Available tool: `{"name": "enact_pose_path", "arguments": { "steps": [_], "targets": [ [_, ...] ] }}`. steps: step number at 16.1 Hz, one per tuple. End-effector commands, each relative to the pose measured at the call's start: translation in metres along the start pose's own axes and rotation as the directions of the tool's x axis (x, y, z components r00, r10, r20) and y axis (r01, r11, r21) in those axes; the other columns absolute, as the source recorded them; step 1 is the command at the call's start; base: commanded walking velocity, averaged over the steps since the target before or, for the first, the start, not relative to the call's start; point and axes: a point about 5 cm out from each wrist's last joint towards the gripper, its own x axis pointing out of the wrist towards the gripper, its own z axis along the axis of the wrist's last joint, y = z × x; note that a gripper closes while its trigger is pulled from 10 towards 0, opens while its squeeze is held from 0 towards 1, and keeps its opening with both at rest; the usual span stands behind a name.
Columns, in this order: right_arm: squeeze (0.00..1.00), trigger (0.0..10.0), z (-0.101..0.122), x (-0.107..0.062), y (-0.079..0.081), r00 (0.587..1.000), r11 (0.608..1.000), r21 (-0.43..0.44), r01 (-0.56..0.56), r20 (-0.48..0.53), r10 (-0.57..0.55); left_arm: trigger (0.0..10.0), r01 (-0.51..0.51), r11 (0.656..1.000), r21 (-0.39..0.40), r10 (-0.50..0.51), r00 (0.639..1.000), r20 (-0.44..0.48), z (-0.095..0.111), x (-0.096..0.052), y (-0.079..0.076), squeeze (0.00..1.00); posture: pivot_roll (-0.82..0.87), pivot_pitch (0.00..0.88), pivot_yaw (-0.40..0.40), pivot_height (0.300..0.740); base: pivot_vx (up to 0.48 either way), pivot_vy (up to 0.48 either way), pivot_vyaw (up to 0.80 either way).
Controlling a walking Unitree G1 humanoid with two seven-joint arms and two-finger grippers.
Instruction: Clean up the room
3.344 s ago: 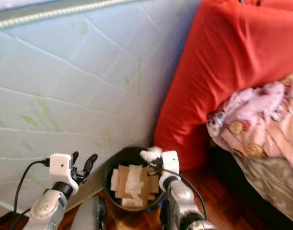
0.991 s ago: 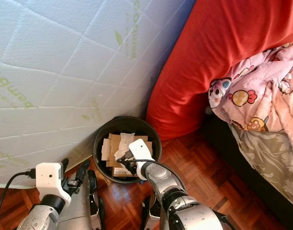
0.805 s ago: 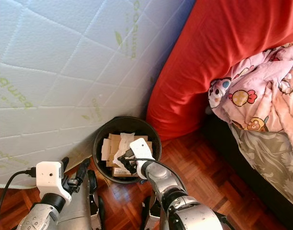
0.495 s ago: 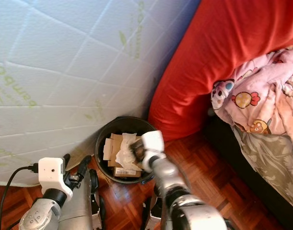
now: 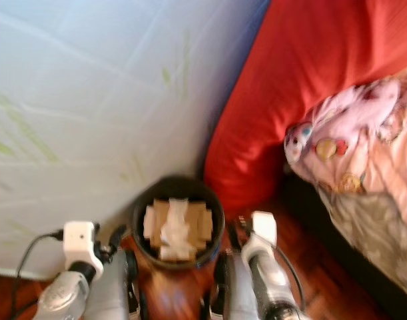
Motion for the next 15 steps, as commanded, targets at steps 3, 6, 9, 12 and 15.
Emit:
{"name": "enact_pose_path", "arguments": {
  "steps": [3,6,9,12,15],
  "targets": [
    [0.0,10.0,-0.043,-0.022,-0.021,0.986,0.995,0.004,0.101,-0.134,-0.1,10.0,-0.043,0.999,-0.025,0.039,0.988,-0.151,-0.043,0.002,0.013,0.0,0.14,0.019,-0.093,0.678,0.0,0.0,0.0],
    [0.0,10.0,-0.053,-0.026,-0.023,0.972,0.992,-0.018,0.129,-0.197,-0.13,10.0,-0.059,0.998,-0.027,0.052,0.975,-0.215,-0.058,0.006,0.016,0.0,0.13,0.0,-0.1,0.713,0.0,0.0,0.0],
    [0.0,10.0,-0.058,-0.027,-0.021,0.961,0.992,-0.059,0.108,-0.249,-0.119,10.0,-0.062,0.998,-0.03,0.051,0.954,-0.296,-0.075,0.007,0.013,0.0,0.14,0.0,-0.115,0.74,0.0,0.0,0.0],
    [0.0,10.0,-0.062,-0.029,-0.026,0.95,0.991,-0.074,0.115,-0.284,-0.131,10.0,-0.071,0.997,-0.024,0.057,0.928,-0.368,-0.086,0.006,0.014,0.0,0.14,0.0,-0.117,0.74,0.0,0.0,0.0],
    [0.0,10.0,-0.072,-0.037,-0.035,0.928,0.987,-0.098,0.126,-0.341,-0.152,10.0,-0.08,0.997,-0.021,0.063,0.897,-0.437,-0.094,0.004,0.014,0.0,0.13,0.0,-0.099,0.74,0.0,0.0,0.0]
  ]
}}
